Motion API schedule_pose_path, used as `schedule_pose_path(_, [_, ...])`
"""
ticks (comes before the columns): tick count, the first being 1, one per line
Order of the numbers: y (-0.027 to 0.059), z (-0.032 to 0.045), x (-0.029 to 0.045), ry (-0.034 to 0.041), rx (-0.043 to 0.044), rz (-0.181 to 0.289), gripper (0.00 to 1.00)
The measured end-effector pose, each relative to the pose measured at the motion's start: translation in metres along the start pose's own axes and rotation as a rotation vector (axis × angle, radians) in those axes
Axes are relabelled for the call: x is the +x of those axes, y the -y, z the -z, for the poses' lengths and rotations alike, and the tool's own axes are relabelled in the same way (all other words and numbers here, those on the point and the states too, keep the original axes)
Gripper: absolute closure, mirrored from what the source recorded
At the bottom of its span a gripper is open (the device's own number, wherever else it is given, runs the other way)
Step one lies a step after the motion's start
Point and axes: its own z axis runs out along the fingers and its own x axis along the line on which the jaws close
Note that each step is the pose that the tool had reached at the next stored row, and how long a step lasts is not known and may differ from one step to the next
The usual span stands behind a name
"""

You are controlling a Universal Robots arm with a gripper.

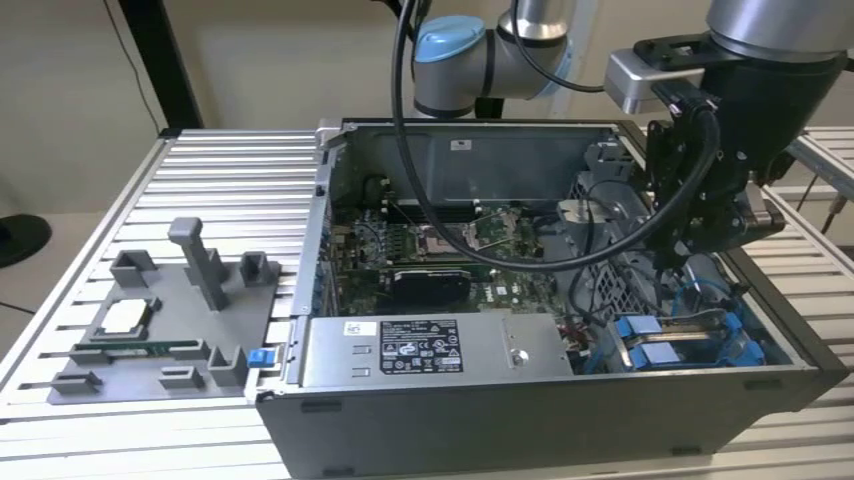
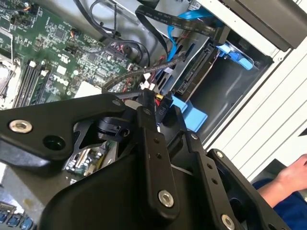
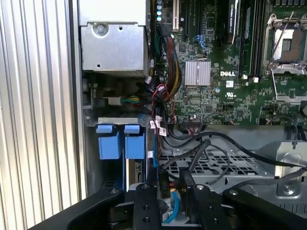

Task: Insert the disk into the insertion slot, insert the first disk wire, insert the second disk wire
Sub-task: 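Insert the first disk wire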

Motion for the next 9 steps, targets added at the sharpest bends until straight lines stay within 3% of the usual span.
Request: schedule_pose_path(9, [0.0000, 0.0011, 0.0000, -0.0013, 0.0062, 0.000, 0.00])
